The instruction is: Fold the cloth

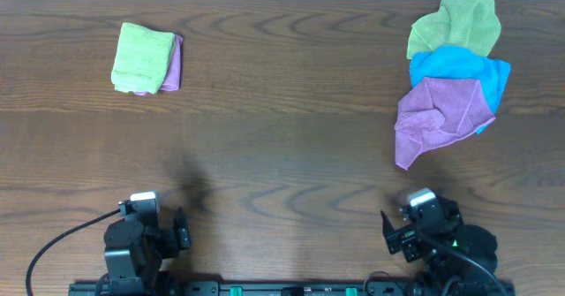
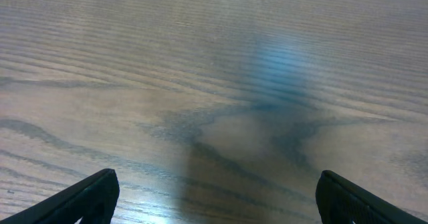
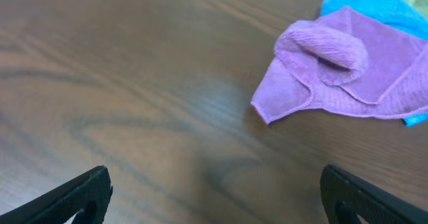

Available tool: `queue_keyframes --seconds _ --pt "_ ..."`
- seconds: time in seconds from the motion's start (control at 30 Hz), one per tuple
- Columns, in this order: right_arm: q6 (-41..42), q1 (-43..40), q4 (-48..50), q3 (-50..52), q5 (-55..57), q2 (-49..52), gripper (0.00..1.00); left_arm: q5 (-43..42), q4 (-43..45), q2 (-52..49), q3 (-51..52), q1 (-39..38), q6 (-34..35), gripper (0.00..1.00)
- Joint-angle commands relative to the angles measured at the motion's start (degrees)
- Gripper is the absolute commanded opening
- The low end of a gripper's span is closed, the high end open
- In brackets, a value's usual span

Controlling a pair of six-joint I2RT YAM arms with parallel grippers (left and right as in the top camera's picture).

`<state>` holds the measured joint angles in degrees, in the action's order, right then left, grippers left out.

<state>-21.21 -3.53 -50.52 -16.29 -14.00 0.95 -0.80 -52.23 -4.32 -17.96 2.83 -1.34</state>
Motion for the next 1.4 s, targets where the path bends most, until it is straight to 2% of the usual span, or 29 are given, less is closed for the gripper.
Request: queue_keyframes --seconds 0.0,0.13,0.4,1.37 --pt "6.7 -0.6 1.3 1.3 3.2 -0.6 0.99 1.4 -0.6 0.5 0.6 -0.3 -0.4 0.95" --pt "14.2 -0.6 1.8 1.9 7.8 -0.6 0.99 1.4 -0.6 0.5 0.6 -0.3 -0.4 0.95" --pt "20.6 -0.5 2.6 4.6 10.6 -0.6 0.99 1.4 -0.6 0.5 0.6 -0.3 -0.4 0.95" --pt "20.3 -0.5 3.2 5.7 10.8 -0.6 0.99 1.4 -0.6 0.5 0.6 -0.3 -0.4 0.95"
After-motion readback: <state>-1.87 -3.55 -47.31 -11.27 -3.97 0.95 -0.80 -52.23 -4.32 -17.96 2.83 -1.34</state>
